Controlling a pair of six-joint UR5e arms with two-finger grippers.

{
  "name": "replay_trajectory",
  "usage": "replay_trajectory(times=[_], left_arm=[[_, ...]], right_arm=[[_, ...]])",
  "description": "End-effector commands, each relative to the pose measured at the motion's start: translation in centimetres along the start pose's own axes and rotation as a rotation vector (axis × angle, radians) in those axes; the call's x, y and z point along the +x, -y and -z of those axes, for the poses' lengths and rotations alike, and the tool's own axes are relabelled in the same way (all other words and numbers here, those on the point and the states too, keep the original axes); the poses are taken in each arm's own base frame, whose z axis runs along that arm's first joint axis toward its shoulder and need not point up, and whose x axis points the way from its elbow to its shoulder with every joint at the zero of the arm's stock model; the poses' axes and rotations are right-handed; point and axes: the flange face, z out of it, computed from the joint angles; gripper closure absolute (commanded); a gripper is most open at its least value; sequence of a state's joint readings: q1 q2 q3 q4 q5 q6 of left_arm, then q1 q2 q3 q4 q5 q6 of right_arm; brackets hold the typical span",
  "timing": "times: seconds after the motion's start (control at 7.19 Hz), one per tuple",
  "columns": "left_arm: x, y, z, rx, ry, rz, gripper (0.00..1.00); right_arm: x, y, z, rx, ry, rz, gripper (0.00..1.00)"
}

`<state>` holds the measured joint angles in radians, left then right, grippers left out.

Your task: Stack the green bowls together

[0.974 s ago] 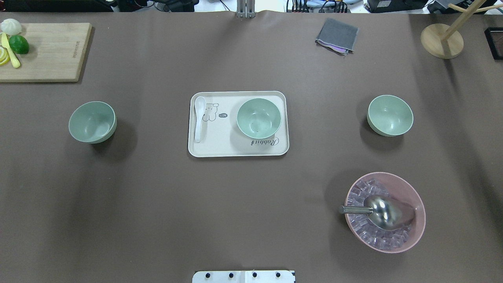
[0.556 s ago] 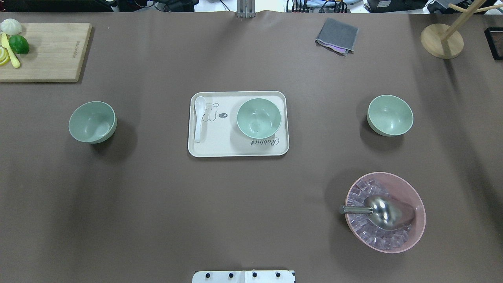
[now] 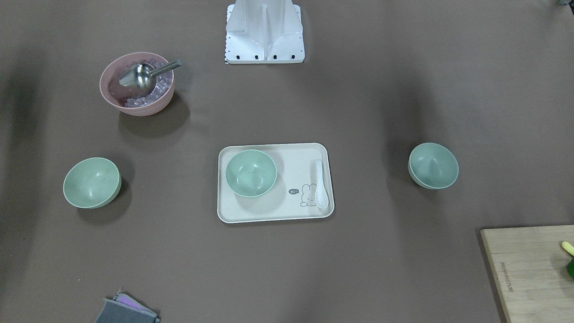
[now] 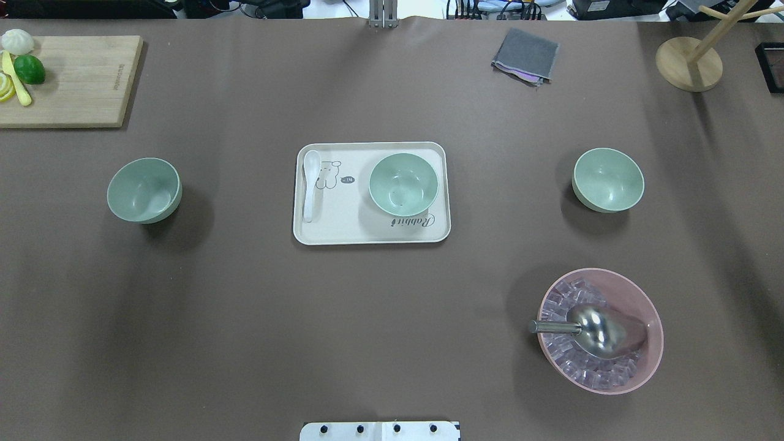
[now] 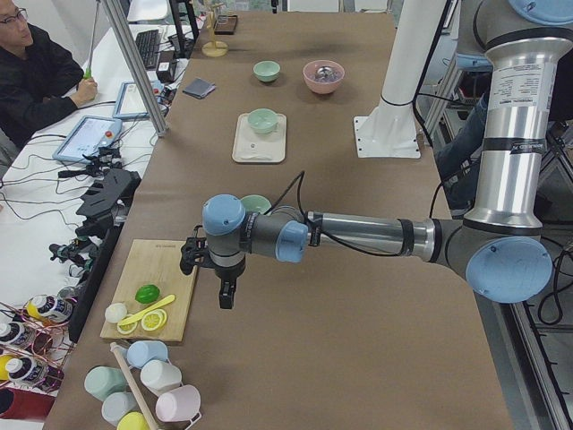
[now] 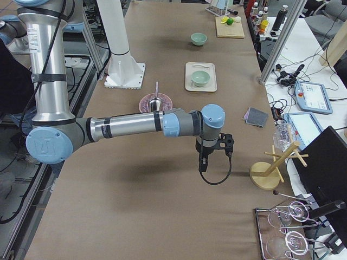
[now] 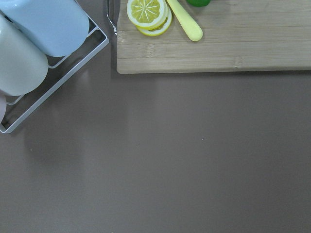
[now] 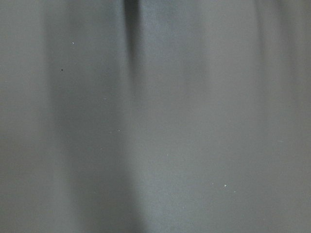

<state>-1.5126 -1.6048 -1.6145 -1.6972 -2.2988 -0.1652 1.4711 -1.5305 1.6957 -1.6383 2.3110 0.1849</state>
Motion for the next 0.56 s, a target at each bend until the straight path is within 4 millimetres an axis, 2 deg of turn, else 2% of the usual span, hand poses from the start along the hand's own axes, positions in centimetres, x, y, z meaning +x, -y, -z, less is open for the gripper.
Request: replay_trajectory(times=[0.0,0.14,0.28,0.42], left_arm=[[4.2,1.9,0.8,0.032,-0.020,-0.093,0.02],[7.3,3.3,2.0,0.110,-0.051,-0.170,0.02],[13.4,3.8,-1.0,0.111,-0.105,-0.158,0.02],[19.7,4.7,-2.6,0.086,-0.151,-0.134,0.02]], right_arm=[[-0.3,0.3,0.3,0.006,0.002,0.005,0.00],[-0.9,0.8,0.6,0.012,0.005,0.013,0.00],[-1.7,0.9,0.3,0.008,0.009,0.031,0.00],[-3.3,1.4,0.1,0.000,0.024,0.055,0.00]])
